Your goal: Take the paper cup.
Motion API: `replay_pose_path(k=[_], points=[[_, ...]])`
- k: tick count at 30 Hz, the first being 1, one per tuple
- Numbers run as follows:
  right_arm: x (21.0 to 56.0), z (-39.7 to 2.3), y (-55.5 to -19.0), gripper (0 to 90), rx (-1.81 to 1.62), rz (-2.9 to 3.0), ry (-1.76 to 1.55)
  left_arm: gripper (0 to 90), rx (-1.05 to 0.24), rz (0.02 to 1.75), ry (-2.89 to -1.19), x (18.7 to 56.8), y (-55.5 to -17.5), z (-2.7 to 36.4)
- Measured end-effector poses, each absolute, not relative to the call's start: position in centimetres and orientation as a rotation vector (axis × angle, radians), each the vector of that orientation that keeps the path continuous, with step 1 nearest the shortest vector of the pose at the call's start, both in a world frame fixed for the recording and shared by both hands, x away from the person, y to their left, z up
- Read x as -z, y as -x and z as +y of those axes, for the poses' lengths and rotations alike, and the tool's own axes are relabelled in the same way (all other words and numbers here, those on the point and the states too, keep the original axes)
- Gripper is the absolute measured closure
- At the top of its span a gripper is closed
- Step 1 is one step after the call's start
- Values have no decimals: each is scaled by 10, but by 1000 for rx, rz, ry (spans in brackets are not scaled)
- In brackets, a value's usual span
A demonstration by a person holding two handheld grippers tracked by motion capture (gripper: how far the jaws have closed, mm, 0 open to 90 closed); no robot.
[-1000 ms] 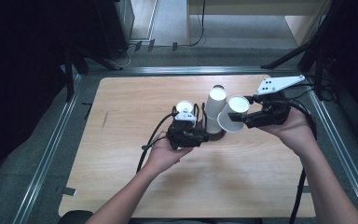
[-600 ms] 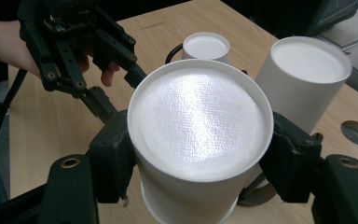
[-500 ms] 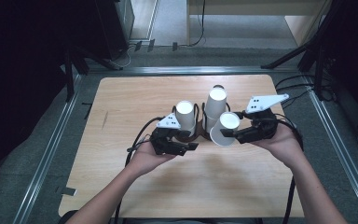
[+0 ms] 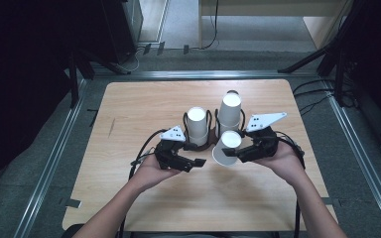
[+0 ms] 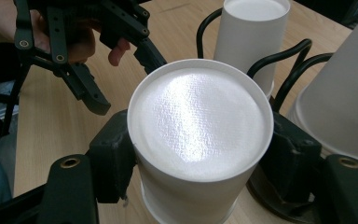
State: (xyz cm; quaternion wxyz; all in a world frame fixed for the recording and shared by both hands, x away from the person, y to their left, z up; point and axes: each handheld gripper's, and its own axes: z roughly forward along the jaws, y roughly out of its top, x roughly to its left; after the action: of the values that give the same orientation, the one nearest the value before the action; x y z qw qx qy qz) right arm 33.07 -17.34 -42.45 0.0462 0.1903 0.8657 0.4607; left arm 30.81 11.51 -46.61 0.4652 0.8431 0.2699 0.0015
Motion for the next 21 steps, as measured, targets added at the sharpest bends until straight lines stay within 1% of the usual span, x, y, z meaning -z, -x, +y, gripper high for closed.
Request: replay_pose_path(k=[2, 4, 6, 9, 21], points=[[428, -171, -331, 335, -1403, 2649, -562, 272, 11, 668, -2082, 470, -310, 117], [432, -170, -331, 335, -1406, 2653, -563, 199, 30, 659, -2098, 475, -312, 120], [436, -169, -331, 335, -1423, 2656, -566, 170, 39, 638, -2103, 478, -311, 122], [441, -166, -331, 334, -1430, 2662, -562, 163, 25, 614, -2114, 480, -311, 123], [452, -147, -329, 335, -1494, 2703, -514, 160, 51, 616, -2078, 479, -313, 129]])
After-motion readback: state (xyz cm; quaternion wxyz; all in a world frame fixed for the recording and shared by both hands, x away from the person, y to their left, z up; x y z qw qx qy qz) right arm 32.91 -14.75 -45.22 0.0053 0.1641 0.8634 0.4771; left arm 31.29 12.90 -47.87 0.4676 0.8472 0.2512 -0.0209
